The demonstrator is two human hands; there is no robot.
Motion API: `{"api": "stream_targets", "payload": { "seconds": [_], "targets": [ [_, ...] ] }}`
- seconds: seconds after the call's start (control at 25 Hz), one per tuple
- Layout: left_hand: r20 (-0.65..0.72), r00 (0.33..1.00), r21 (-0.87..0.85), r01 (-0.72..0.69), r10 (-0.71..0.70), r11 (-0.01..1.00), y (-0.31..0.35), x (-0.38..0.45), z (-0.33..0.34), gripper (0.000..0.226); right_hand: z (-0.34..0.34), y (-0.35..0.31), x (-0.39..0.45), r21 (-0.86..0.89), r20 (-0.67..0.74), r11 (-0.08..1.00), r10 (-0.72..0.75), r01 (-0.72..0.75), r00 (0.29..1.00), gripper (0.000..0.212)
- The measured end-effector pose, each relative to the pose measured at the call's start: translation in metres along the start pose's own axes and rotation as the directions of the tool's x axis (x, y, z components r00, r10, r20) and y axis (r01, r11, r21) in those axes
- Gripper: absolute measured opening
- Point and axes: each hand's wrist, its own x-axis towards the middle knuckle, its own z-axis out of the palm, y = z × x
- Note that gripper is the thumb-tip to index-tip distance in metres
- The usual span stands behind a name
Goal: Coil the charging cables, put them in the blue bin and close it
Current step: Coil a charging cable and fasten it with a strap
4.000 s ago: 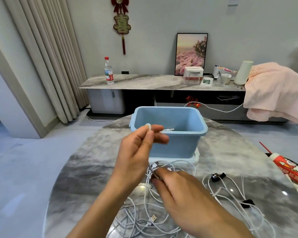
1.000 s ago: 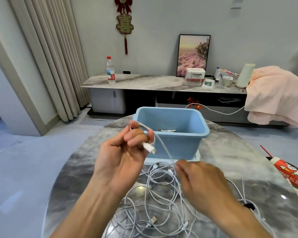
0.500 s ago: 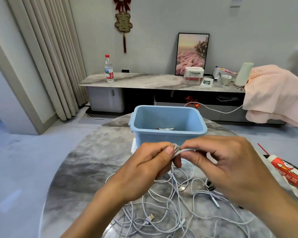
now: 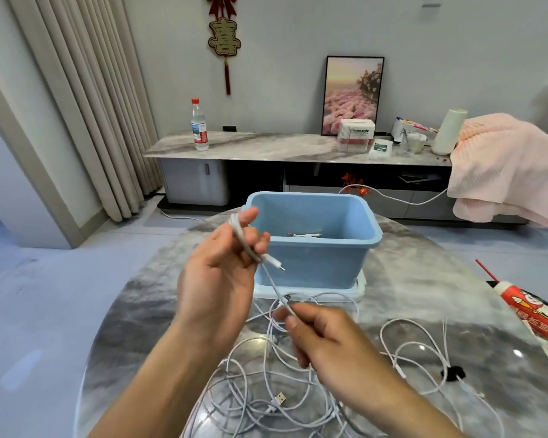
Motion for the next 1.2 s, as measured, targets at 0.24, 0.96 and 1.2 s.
{"api": "stream_targets", "payload": {
  "seconds": [0.24,0.96,1.2],
  "targets": [
    [0.584,0.812,0.801,-0.577,0.001,0.161,-0.019,-0.014,-0.008,0.022,-0.030,-0.058,-0.026,-0.665,-0.045,0.733,-0.232,0.144,0.972,0.011],
    [0.548,0.688,0.047,0.542,-0.476,0.839,-0.001,-0.018,0.009,0.022,-0.070,-0.021,0.014,0.167,-0.383,0.891,-0.337,0.423,0.860,0.021],
    [0.292,0.911,-0.366,0.388,-0.292,0.846,-0.012,-0.013,0.008,0.024,-0.011,-0.015,0.010,0.124,-0.192,0.976,-0.154,0.180,0.969,0.025]
  ]
}}
